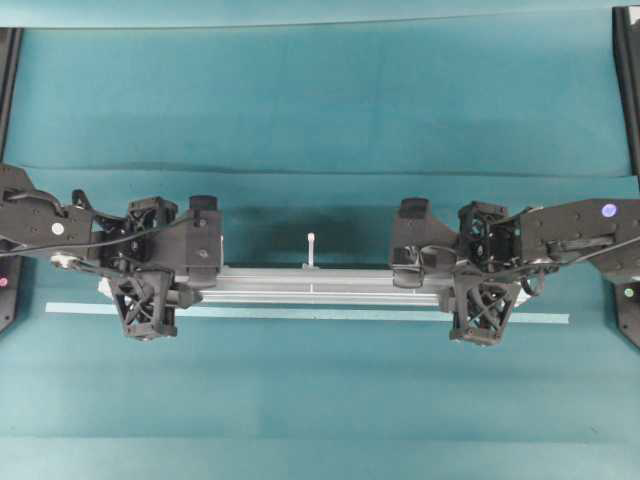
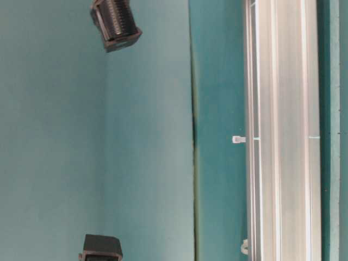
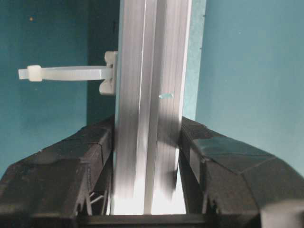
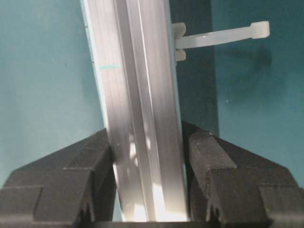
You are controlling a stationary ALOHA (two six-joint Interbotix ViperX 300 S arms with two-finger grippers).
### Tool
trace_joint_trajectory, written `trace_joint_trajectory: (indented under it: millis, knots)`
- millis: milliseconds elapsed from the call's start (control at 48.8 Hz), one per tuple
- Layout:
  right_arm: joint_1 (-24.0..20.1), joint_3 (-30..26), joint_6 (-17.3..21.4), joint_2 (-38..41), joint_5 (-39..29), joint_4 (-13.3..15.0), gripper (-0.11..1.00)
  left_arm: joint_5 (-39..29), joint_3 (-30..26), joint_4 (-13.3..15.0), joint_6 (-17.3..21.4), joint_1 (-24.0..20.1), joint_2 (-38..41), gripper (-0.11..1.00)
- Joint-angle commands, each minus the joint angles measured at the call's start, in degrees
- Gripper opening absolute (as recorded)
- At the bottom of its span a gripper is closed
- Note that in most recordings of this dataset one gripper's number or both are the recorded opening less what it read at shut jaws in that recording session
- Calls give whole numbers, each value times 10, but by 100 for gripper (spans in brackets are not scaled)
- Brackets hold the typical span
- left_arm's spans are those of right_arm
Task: Lift the large metal rail with both hands.
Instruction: 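Lower the held rail back down onto the table with both grippers, then open both grippers to release the rail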
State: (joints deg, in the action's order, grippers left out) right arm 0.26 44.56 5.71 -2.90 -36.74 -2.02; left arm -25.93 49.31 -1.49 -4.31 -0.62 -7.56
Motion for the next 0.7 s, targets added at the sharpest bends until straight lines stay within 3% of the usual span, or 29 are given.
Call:
trace_joint_trajectory:
  millis: [0,677]
  knots:
    - [-4,11,4,5,-2,-4,39,2,-1,3,-4,-1,-4,36]
    - [-3,25,8,5,23,-4,39,8,-2,2,-30,15,-1,36]
